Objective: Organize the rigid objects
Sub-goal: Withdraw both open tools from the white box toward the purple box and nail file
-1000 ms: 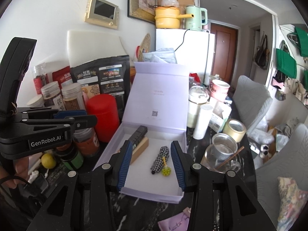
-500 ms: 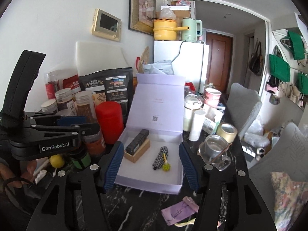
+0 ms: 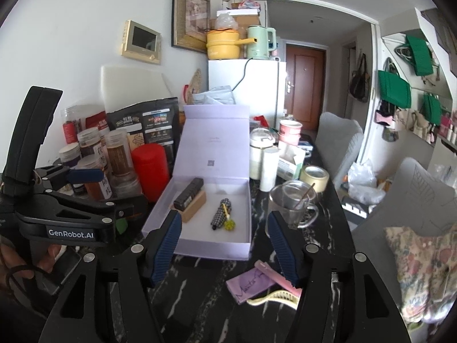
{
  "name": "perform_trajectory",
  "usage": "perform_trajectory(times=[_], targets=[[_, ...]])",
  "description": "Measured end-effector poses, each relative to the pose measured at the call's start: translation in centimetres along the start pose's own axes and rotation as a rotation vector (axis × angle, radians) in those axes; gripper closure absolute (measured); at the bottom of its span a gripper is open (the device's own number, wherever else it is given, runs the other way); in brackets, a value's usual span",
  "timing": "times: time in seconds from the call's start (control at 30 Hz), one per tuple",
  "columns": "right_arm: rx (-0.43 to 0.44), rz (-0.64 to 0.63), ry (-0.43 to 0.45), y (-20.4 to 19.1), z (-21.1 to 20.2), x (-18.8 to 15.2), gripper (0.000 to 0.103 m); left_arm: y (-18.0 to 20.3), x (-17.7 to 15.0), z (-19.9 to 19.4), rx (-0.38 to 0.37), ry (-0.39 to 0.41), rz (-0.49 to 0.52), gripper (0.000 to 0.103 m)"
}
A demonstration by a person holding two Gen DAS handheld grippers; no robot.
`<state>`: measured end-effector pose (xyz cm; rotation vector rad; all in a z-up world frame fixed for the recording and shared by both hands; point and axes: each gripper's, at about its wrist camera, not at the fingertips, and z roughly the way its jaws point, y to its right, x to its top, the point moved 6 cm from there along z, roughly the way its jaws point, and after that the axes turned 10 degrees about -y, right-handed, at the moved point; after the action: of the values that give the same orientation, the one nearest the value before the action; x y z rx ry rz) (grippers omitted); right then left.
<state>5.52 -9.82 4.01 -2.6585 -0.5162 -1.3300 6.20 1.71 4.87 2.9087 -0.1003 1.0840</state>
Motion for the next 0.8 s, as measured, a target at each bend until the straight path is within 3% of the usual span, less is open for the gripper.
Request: perform_trajectory(times=[0.33,0.8], targets=[[-0.048,0.057,-0.027,2.3,-0.7,-2.5,0.037,3.3,-0.6,1.4,-0.060,-0.019,0.075,0.003],[-0.100,0.186,-0.113,6.9,0.5,-6.8,0.036,7.8,-1.3,5.6,-0.138,-0.109,0.148,0.003]])
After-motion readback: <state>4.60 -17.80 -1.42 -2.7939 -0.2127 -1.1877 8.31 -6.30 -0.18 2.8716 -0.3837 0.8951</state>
